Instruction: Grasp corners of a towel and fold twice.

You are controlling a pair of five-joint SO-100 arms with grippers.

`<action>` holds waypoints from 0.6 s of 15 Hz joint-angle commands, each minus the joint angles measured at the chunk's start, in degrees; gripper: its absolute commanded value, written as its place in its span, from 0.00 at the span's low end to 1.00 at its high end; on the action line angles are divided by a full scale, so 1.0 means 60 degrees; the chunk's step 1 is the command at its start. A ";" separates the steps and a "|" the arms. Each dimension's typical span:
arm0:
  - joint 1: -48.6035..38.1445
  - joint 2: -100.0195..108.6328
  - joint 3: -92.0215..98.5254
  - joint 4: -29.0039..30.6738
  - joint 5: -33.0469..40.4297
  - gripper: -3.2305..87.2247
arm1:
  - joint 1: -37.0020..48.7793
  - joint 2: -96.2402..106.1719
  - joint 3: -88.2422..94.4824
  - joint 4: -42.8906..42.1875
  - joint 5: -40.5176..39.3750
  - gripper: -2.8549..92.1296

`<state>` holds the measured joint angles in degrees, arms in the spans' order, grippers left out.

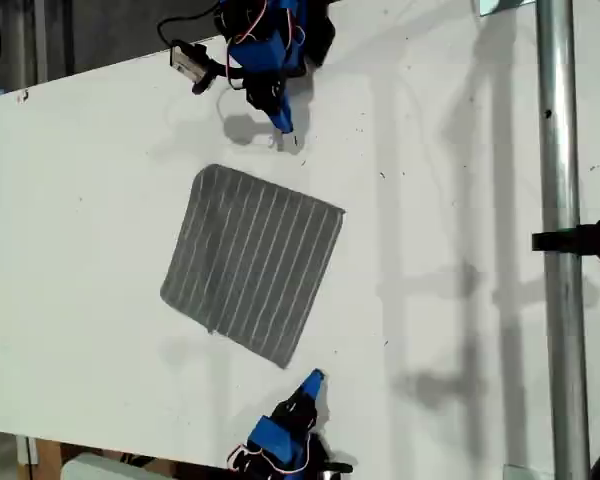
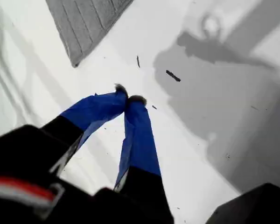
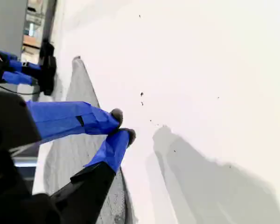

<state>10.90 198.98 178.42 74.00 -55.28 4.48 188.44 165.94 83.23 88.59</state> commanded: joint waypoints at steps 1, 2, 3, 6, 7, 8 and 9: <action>-0.3618 0.0044 0.0044 0.0059 -0.6138 0.01 | -0.0146 0.0029 -0.0132 0.0146 -0.0571 0.03; -0.3604 0.0044 0.0044 0.0059 -0.6138 0.01 | -0.0161 0.0029 -0.0132 0.0146 -0.0571 0.03; -0.3604 0.0044 0.0044 0.0059 -0.6138 0.01 | -0.0176 0.0029 -0.0132 0.0146 -0.0571 0.03; -0.3560 0.0044 0.0044 0.0059 -0.6226 0.01 | -0.0249 0.0029 -0.0132 0.0146 -0.0586 0.03; -0.3560 0.0044 0.0044 0.0059 -0.6182 0.01 | -0.0264 0.0029 -0.0132 0.0146 -0.0586 0.03; -0.3560 0.0044 0.0044 0.0059 -0.6152 0.01 | -0.0264 0.0029 -0.0249 0.0190 -0.0586 0.03; -0.3574 0.0044 -0.0117 0.0278 -0.6343 0.00 | -0.0410 0.0029 -0.0571 0.0366 -0.0542 0.03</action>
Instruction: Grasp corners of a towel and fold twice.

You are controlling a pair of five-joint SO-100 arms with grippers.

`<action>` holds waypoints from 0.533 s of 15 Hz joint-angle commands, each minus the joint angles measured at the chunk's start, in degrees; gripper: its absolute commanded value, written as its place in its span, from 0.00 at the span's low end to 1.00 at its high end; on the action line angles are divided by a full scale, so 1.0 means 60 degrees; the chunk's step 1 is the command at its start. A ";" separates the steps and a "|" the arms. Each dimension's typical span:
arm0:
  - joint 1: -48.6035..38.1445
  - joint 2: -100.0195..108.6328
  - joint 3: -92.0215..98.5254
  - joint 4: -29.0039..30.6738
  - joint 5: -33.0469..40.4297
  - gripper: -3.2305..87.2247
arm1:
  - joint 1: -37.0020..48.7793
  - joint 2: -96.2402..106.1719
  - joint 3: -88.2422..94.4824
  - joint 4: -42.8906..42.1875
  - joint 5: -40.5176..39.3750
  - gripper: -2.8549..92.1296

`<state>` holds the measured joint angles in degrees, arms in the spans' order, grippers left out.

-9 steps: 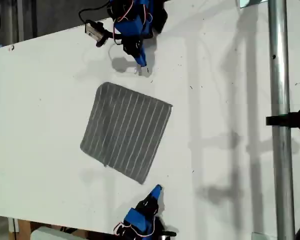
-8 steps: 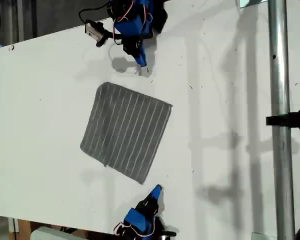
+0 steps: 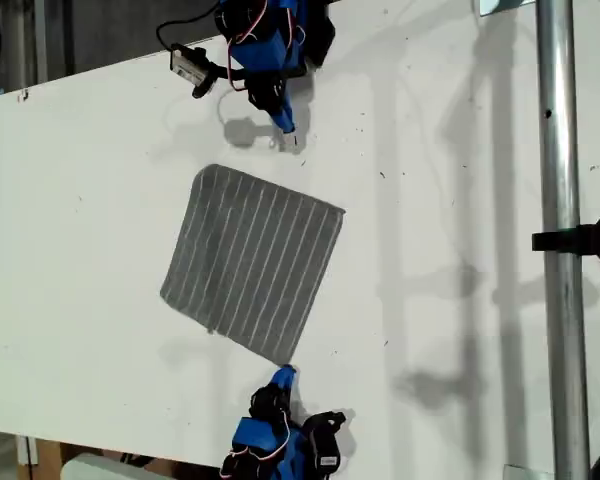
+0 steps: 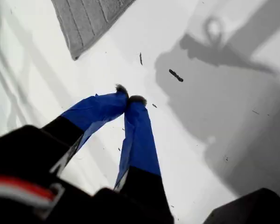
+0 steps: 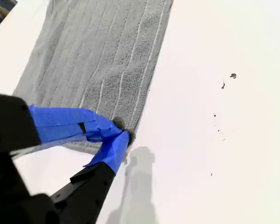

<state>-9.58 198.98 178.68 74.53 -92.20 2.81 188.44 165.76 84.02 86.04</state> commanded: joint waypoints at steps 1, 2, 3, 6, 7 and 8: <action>-0.0132 0.0044 -0.0586 0.0659 -0.0410 0.00 | -0.0234 0.0029 -0.0806 0.0249 -0.0103 0.03; -0.0059 0.0000 -0.1099 0.0806 -0.0498 0.00 | -0.0381 -0.0059 -0.1025 0.0103 -0.0103 0.03; -0.0044 -0.0029 -0.1772 0.1099 -0.0542 0.00 | -0.0483 -0.0396 -0.1348 -0.0176 -0.0132 0.03; 0.0278 -0.1523 -0.3779 0.1143 -0.0630 0.00 | -0.0601 -0.4570 -0.4087 -0.1187 -0.0557 0.03; 0.0410 -0.2622 -0.4687 0.1113 -0.0557 0.00 | -0.0630 -0.6284 -0.5464 -0.1333 -0.0820 0.03; 0.0439 -0.3706 -0.5625 0.1260 -0.0278 0.00 | -0.0645 -0.7939 -0.6929 -0.1274 -0.1128 0.03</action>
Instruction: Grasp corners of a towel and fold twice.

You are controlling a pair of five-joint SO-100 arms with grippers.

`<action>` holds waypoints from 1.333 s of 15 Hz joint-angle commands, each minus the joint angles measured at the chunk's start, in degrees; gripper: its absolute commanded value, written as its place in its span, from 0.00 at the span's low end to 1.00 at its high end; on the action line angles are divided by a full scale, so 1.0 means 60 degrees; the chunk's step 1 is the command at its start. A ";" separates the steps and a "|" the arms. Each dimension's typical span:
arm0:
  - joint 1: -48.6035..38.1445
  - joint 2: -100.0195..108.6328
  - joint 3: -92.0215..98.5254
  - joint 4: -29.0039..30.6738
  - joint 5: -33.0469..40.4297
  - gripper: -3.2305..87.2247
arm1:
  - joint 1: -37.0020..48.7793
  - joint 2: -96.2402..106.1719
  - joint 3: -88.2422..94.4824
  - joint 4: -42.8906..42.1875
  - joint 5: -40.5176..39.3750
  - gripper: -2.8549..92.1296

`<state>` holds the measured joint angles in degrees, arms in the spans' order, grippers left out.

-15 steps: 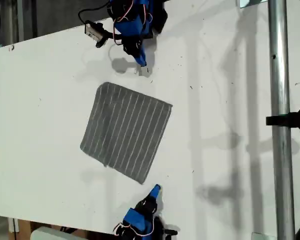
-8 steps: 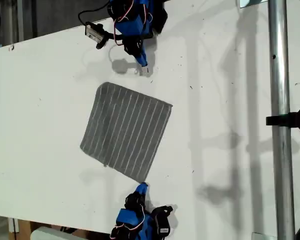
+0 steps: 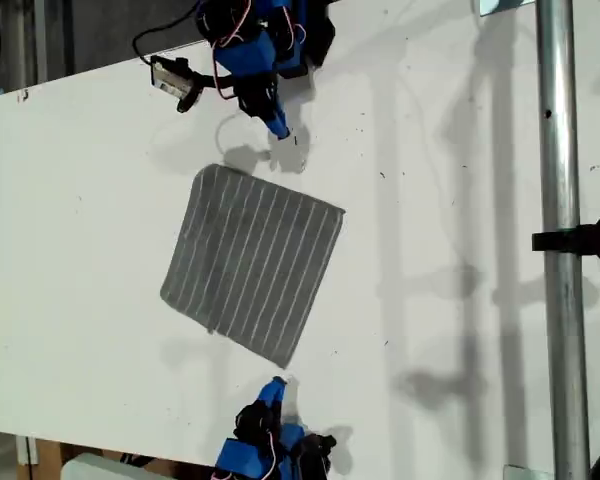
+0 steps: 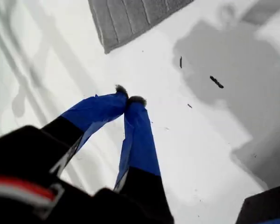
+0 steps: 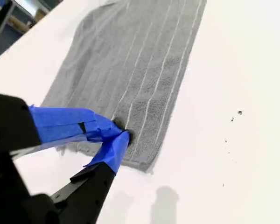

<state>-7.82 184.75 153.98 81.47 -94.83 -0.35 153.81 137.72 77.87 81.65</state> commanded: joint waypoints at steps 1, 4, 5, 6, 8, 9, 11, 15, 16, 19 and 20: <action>0.0146 -0.2300 -0.2461 0.0396 0.0469 0.00 | -0.0205 -0.3691 -0.3794 -0.0132 -0.0718 0.03; 0.0146 -0.5186 -0.5786 0.2271 0.1421 0.00 | -0.0659 -0.7720 -0.8672 0.1172 -0.1230 0.03; 0.0264 -0.5962 -0.6826 0.2505 0.1875 0.00 | -0.0806 -0.8687 -1.0049 0.1553 -0.1289 0.03; 0.0366 -0.6592 -0.7603 0.2520 0.2183 0.00 | -0.0923 -0.9375 -1.1045 0.1743 -0.1377 0.03; 0.0396 -0.7764 -0.8379 0.2549 0.2593 0.00 | -0.1216 -1.0386 -1.2495 0.2036 -0.1406 0.03; 0.0322 -0.8013 -0.8423 0.2505 0.2710 0.00 | -0.1377 -1.0635 -1.2773 0.1934 -0.1421 0.03; 0.0190 -0.8086 -0.8379 0.2505 0.2871 0.00 | -0.1567 -1.0928 -1.2847 0.1685 -0.1421 0.03; 0.0146 -0.8086 -0.8115 0.2490 0.2798 0.00 | -0.1318 -1.1338 -1.2803 0.1655 -0.2285 0.18; 0.0176 -0.8086 -0.8013 0.2490 0.2710 0.00 | -0.1157 -1.1353 -1.2803 0.1772 -0.2505 0.29; 0.0190 -0.8086 -0.7866 0.2490 0.2651 0.00 | -0.0835 -1.1338 -1.3022 0.1699 -0.4072 0.50; 0.0161 -0.8101 -0.7822 0.2490 0.2651 0.00 | -0.0718 -1.1309 -1.3008 0.1875 -0.4116 0.50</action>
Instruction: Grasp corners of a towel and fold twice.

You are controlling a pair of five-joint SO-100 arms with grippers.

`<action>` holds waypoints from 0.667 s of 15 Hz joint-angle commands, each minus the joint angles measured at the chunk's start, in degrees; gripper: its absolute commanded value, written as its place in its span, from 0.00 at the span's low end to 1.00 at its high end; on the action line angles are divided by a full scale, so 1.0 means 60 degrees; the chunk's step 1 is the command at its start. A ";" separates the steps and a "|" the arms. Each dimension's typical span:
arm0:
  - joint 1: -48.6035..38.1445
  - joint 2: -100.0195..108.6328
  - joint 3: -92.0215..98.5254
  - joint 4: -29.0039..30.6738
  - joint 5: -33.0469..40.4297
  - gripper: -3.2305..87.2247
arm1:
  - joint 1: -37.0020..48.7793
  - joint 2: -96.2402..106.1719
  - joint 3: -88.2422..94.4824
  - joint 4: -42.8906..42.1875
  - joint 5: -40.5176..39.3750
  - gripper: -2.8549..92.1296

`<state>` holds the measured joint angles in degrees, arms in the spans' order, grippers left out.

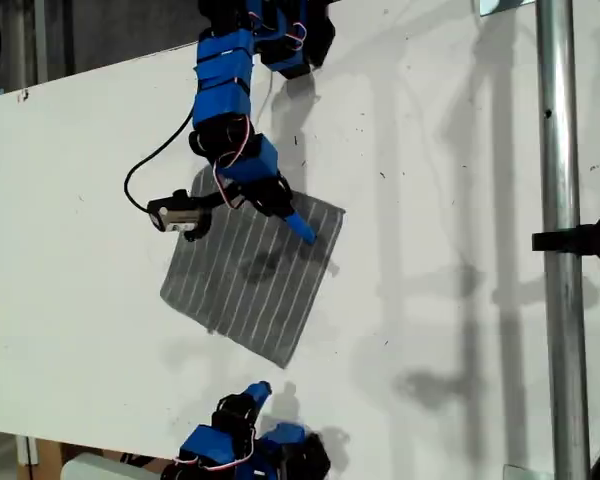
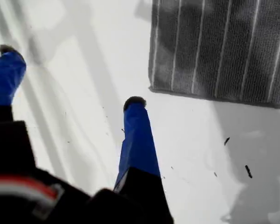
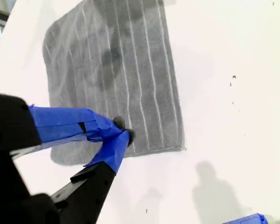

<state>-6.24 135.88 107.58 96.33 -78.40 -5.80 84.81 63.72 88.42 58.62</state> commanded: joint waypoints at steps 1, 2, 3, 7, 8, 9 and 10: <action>-0.0117 0.0044 -0.0059 0.0015 -0.0073 0.00 | 0.0249 0.0190 -0.0542 0.0176 -0.0352 0.49; -0.0146 0.0044 -0.0059 0.0015 -0.0073 0.00 | 0.0278 0.0132 -0.0190 0.0117 -0.0366 0.49; -0.0161 0.0044 -0.0044 0.0015 -0.0088 0.00 | 0.0264 -0.0059 0.0293 -0.0117 -0.0366 0.48; -0.0205 0.0044 0.0161 0.0015 -0.0205 0.00 | 0.0073 -0.2622 0.0630 -0.0645 -0.0264 0.46; -0.0205 0.0073 0.0205 0.0015 -0.0205 0.00 | 0.0059 -0.3062 0.0586 -0.0776 -0.0176 0.45; -0.0205 0.0103 0.0278 0.0029 -0.0205 0.00 | 0.0059 -0.3252 0.0586 -0.0820 -0.0132 0.45; -0.0205 0.0117 0.0293 0.0029 -0.0205 0.00 | 0.0103 -0.3325 0.0674 -0.0820 -0.0088 0.44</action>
<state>-6.77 135.88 109.86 96.33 -79.10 -4.75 63.98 68.82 84.29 57.48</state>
